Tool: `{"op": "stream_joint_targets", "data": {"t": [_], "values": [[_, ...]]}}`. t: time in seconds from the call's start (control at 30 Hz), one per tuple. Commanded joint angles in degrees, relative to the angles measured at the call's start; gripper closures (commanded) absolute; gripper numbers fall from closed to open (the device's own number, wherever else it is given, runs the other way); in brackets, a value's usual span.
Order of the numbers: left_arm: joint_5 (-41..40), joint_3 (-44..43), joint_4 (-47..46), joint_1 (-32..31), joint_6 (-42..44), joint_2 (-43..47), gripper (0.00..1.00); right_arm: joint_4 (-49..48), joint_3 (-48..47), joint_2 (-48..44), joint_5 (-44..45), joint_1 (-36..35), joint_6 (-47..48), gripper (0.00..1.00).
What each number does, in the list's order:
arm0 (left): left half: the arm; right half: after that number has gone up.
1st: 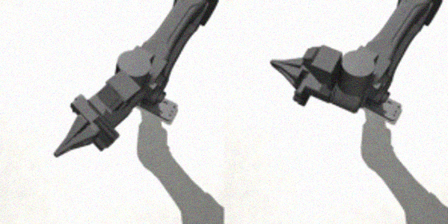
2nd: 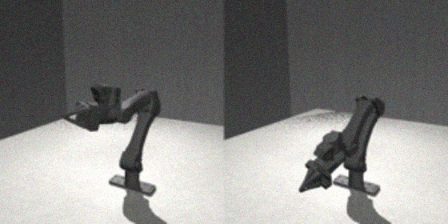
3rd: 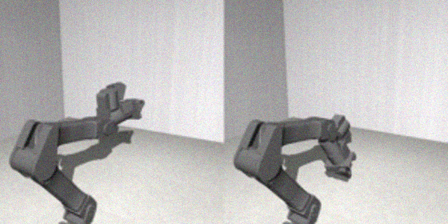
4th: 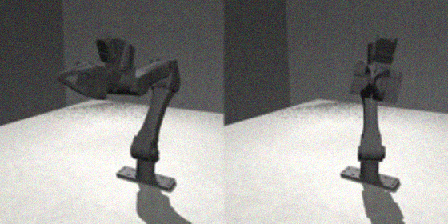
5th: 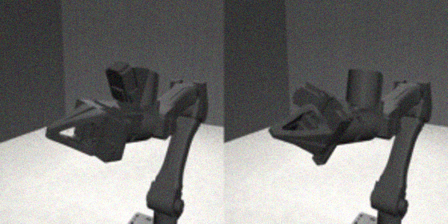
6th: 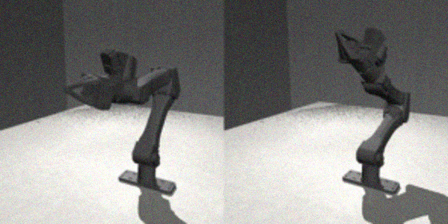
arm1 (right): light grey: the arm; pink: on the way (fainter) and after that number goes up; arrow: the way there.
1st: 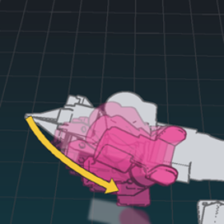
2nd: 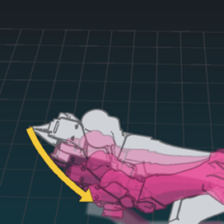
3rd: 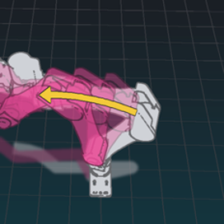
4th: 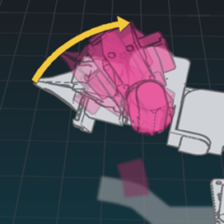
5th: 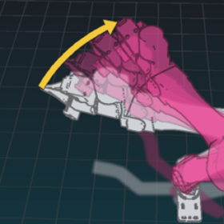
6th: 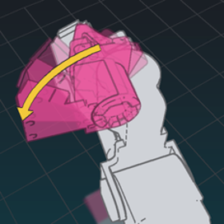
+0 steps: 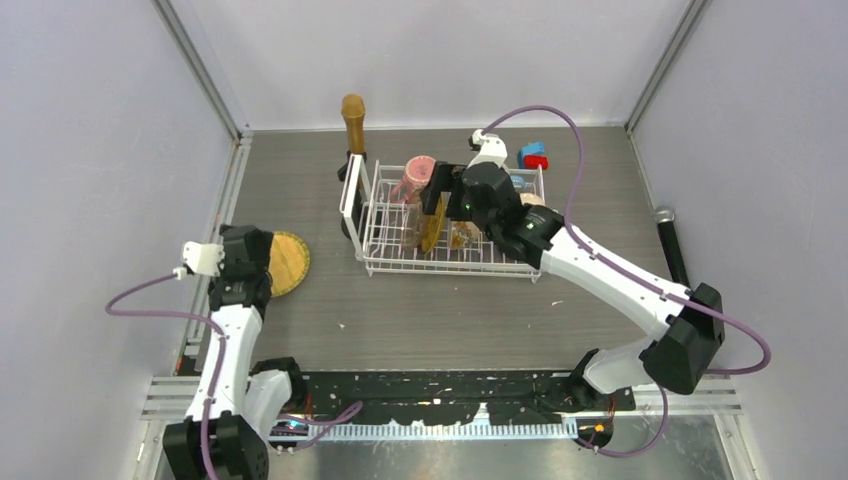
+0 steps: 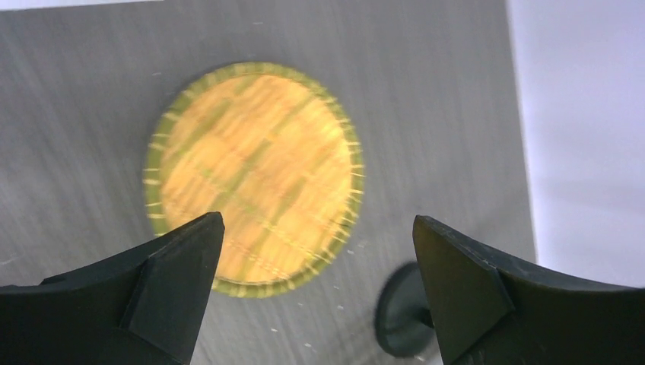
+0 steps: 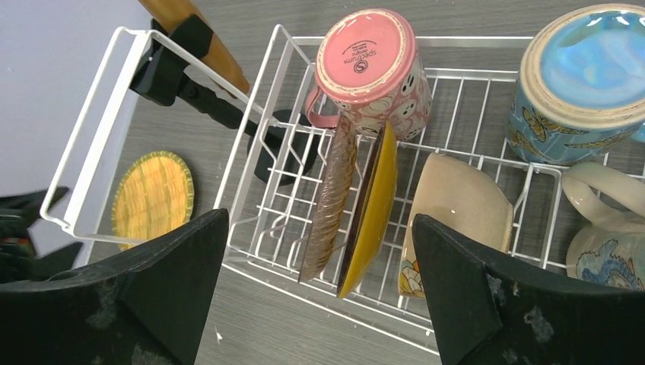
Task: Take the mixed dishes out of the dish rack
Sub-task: Place the plate at the center of the board, then pick up the plate from the dish rack.
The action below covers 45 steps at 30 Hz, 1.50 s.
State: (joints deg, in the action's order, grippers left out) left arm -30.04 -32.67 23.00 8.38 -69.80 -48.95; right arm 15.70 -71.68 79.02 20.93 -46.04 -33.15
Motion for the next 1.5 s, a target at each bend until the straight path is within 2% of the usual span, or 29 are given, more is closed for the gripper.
{"op": "stream_joint_targets", "data": {"t": [0.0,0.2,0.27,0.33,0.5,0.6,0.67,0.73,0.97,1.23,1.47], "values": [[14.04,-7.49,-1.11,0.41,12.88,1.53,0.0,2.75,-4.95,1.78,-0.42,0.16,1.98,0.03],[50.63,-16.47,-7.12,0.4,27.2,-1.56,0.0,8.26,-11.16,5.83,-2.39,0.16,4.53,0.04],[58.68,-17.09,-8.26,0.4,27.69,-2.03,0.0,10.02,-13.17,7.76,-3.38,0.12,4.88,0.06],[62.77,-16.79,-9.54,0.41,27.7,-1.32,0.0,11.19,-15.03,9.73,-4.4,0.14,4.62,0.08],[58.59,-15.41,-8.3,0.35,28.85,4.17,0.0,13.31,-19.48,14.67,-5.35,0.16,4.45,0.17],[56.48,-14.84,-7.51,0.4,29.64,6.89,0.0,14.56,-22.33,17.56,-3.53,0.15,4.4,0.23],[55.66,-14.76,-6.74,0.39,30.25,8.06,0.0,15.91,-24.1,19.49,-1.66,0.16,4.08,0.32],[54.62,-14.71,-6.05,0.41,30.55,8.71,0.0,16.94,-25.4,21.04,-0.04,0.16,3.89,0.34],[53.76,-14.62,-5.46,0.4,30.64,8.82,0.0,18.43,-27.53,24.36,4.86,0.14,3.47,0.46],[53.53,-14.1,-6.13,0.4,29.83,8.52,0.0,17.66,-28.25,26.7,4.68,0.0,3.32,0.68],[52.19,-13.68,-6.04,0.41,29.54,8.92,0.0,17.96,-28.78,26.71,7.84,-0.75,3.44,0.89]]}}
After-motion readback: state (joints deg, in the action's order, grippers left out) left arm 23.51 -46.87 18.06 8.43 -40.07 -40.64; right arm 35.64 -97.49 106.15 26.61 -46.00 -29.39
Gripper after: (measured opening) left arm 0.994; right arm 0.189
